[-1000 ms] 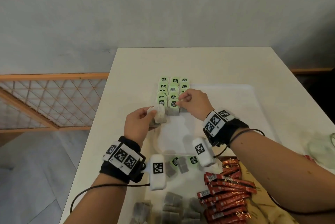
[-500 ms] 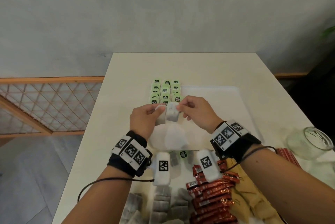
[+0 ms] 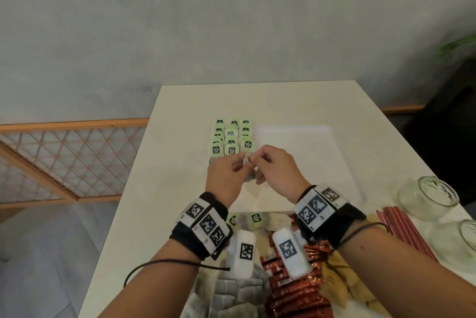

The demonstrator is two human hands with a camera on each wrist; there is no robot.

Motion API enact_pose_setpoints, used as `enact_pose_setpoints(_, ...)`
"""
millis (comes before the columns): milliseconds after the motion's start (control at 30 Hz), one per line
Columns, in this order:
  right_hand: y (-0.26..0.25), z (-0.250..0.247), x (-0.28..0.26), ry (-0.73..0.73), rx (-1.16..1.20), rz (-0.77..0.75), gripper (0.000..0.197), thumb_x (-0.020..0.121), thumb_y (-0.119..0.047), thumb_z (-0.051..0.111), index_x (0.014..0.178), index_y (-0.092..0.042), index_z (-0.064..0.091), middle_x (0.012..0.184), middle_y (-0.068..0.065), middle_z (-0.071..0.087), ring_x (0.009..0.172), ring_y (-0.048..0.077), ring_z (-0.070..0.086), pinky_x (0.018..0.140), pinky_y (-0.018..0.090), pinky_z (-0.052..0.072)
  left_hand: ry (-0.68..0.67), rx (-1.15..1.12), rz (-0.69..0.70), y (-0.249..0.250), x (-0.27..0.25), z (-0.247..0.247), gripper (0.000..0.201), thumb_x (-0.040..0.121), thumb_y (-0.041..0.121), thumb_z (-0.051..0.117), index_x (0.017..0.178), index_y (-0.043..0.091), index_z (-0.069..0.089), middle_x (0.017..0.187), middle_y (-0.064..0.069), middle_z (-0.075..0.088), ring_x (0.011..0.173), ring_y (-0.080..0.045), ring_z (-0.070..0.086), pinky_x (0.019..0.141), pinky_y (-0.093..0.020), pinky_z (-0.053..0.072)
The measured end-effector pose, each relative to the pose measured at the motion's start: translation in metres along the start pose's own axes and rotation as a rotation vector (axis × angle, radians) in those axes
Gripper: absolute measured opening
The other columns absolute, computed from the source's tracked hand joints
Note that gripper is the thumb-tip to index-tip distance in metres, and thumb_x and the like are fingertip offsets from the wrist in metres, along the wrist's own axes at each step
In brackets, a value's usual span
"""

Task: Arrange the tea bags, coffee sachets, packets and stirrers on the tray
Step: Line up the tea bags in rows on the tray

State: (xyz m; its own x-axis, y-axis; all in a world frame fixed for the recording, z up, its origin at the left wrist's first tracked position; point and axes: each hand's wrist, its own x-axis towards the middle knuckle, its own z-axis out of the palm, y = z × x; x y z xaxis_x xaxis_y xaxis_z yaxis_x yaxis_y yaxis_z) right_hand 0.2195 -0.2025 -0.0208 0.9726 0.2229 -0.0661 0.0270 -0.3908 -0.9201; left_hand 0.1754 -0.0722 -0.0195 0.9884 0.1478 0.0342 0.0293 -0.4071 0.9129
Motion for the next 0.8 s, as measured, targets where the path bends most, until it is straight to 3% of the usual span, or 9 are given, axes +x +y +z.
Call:
enact_pose_setpoints(100,0.001,-0.003,-0.001,-0.041,0.068,0.020,0.014,0.094,-0.012,0.056,0.090,-0.007,0.069,0.072,0.004,0.067,0.055,0.017,0.062,0.057,0.029,0.057,0.037,0.020,-0.039,-0.005,0.005,-0.001,0.026,0.086,0.014,0.064,0.086,0.040,0.072,0.084,-0.015,0.073,0.085,-0.032,0.068,0.080,-0.046,0.056)
enact_pose_setpoints(267,0.014,-0.005,0.008,-0.046,0.039,0.046,0.009,0.093,-0.018,0.060,0.100,-0.015,0.066,0.083,0.004,0.067,0.056,0.014,0.056,0.054,0.028,0.051,0.050,0.045,-0.101,-0.023,0.017,0.003,0.023,0.084,0.019,0.054,0.098,0.019,0.073,0.081,-0.014,0.073,0.080,-0.032,0.069,0.076,-0.050,0.058)
enact_pose_setpoints(367,0.025,-0.004,0.017,-0.044,-0.068,0.044,0.012,0.092,-0.025,0.065,0.101,-0.018,0.063,0.085,-0.004,0.060,0.063,0.010,0.054,0.059,0.026,0.046,0.036,0.045,-0.103,-0.030,0.017,0.006,0.020,0.088,0.016,0.057,0.098,0.022,0.073,0.084,-0.014,0.073,0.082,-0.031,0.069,0.079,-0.051,0.056)
enact_pose_setpoints(467,0.034,0.001,0.027,-0.145,-0.095,0.084,0.007,0.094,-0.018,0.060,0.092,-0.011,0.061,0.079,-0.002,0.062,0.059,0.013,0.053,0.056,0.027,0.048,0.022,0.027,-0.125,-0.036,0.017,0.004,0.018,0.090,0.017,0.062,0.096,0.027,0.076,0.084,-0.007,0.075,0.084,-0.028,0.069,0.083,-0.048,0.055)
enact_pose_setpoints(533,0.039,0.003,0.035,-0.197,-0.138,0.105,0.008,0.096,-0.015,0.055,0.091,-0.010,0.059,0.078,0.000,0.063,0.059,0.013,0.054,0.056,0.027,0.049,0.029,0.013,-0.144,-0.041,0.017,-0.001,0.016,0.090,0.024,0.063,0.092,0.032,0.077,0.082,-0.003,0.076,0.085,-0.025,0.069,0.083,-0.044,0.055)
enact_pose_setpoints(600,0.044,0.002,0.044,-0.210,-0.196,0.127,0.009,0.097,-0.015,0.052,0.091,-0.010,0.058,0.080,0.000,0.063,0.061,0.014,0.056,0.056,0.025,0.049,0.060,0.010,-0.158,-0.048,0.021,-0.009,0.016,0.084,0.038,0.060,0.079,0.040,0.075,0.083,-0.006,0.075,0.086,-0.027,0.069,0.082,-0.046,0.055)
enact_pose_setpoints(700,0.052,0.001,0.060,-0.186,-0.275,0.151,0.010,0.096,-0.014,0.051,0.094,-0.007,0.058,0.089,0.007,0.067,0.066,0.017,0.058,0.065,0.033,0.052,0.102,-0.057,-0.217,-0.062,0.031,-0.020,0.017,0.078,0.044,0.058,0.074,0.054,0.071,0.084,0.001,0.075,0.088,-0.024,0.069,0.082,-0.049,0.057)
enact_pose_setpoints(800,0.055,0.002,0.073,-0.148,-0.292,0.154,0.011,0.096,-0.014,0.050,0.097,-0.005,0.057,0.092,0.013,0.069,0.069,0.021,0.060,0.074,0.041,0.054,0.157,-0.137,-0.288,-0.071,0.040,-0.031,0.019,0.077,0.043,0.061,0.088,0.040,0.076,0.088,0.008,0.075,0.093,-0.021,0.070,0.083,-0.049,0.058)
